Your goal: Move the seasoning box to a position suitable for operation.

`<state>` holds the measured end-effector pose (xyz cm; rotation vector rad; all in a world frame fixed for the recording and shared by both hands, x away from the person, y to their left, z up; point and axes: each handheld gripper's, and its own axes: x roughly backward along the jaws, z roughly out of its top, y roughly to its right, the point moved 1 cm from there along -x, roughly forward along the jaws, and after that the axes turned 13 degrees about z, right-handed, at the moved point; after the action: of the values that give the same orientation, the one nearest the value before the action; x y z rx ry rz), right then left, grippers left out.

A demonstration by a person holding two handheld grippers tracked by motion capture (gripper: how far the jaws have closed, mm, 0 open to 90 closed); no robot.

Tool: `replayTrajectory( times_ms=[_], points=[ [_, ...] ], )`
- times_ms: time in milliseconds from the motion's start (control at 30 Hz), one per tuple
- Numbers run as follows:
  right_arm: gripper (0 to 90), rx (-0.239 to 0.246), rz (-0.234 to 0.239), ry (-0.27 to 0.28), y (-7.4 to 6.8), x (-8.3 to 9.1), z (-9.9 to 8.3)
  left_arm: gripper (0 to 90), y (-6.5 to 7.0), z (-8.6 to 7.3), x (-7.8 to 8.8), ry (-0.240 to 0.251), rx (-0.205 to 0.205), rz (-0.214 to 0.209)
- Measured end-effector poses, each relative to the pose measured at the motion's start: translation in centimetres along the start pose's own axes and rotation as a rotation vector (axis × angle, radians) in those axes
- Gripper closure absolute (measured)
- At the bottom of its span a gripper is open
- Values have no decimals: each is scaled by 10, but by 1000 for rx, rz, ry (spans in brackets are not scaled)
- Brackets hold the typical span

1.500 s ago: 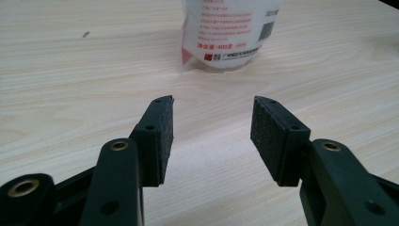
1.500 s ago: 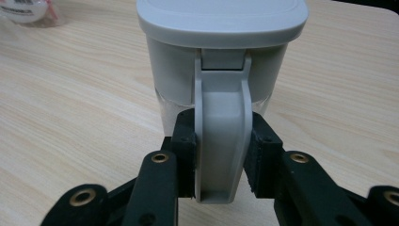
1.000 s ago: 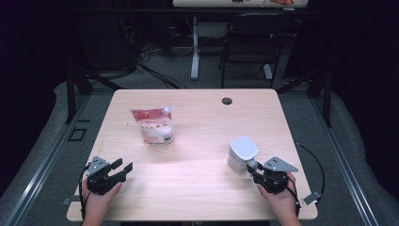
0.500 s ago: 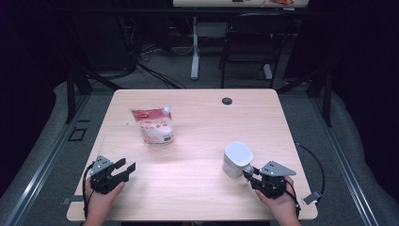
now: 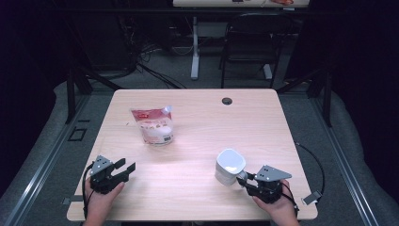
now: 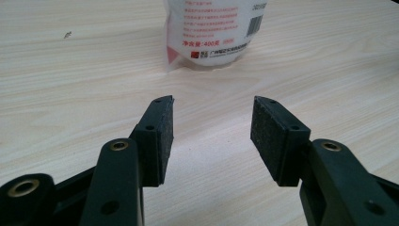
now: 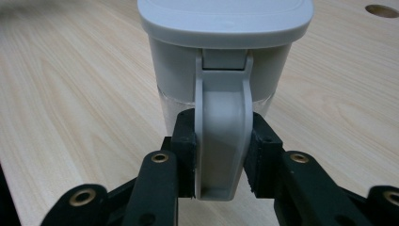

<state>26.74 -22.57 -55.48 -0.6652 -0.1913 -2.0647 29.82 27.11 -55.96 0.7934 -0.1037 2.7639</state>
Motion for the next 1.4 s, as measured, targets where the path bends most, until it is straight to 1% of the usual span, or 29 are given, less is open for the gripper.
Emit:
replayTrajectory(
  times_ms=[100, 200, 333, 500, 567, 633, 733, 767, 900, 1000, 1067, 1133, 1167, 1200, 1233, 1400],
  points=[
    [684, 4, -3, 2, -1, -1, 0, 496, 0, 0, 0, -2, 1, 0],
    [679, -10, -23, 10, 1, 0, -1, 496, 0, 0, 0, -2, 3, 1],
    [658, -33, -68, 19, 6, 6, -3, 496, -1, -1, 0, 5, 6, 1],
    [659, -67, -144, 33, 14, 11, -5, 495, -1, -1, 0, 3, 7, 0],
    [664, -71, -180, 34, 15, 10, -5, 495, -1, -1, 0, 4, 6, 2],
    [692, -66, -212, 21, 14, 9, -3, 494, -1, -1, -1, -1, 6, 0],
    [706, -59, -247, 9, 15, 5, 0, 494, 0, 0, -1, -8, 1, -2],
    [708, -59, -252, 8, 17, 4, 1, 494, 1, -1, -2, -2, 1, -1],
    [715, -73, -262, 15, 24, 0, 3, 494, 1, -1, -2, -1, 1, 1],
    [719, -113, -265, 33, 30, -2, 5, 493, 1, 0, -2, 1, 3, -1],
    [727, -126, -286, 38, 33, -4, 7, 492, 1, 0, -1, 2, 5, 1],
    [730, -135, -290, 37, 36, -6, 9, 492, 1, 0, -1, 2, 4, 1],
    [734, -143, -291, 48, 38, -7, 9, 492, 1, 0, -1, 0, 3, 3],
    [744, -152, -291, 51, 40, -7, 9, 492, 0, 0, 0, -4, 2, 1],
    [754, -171, -289, 60, 42, -8, 9, 492, 0, -1, 0, -2, 4, 2],
    [793, -219, -263, 87, 52, -10, 10, 492, -1, -1, 0, 4, 7, 3]
  ],
)
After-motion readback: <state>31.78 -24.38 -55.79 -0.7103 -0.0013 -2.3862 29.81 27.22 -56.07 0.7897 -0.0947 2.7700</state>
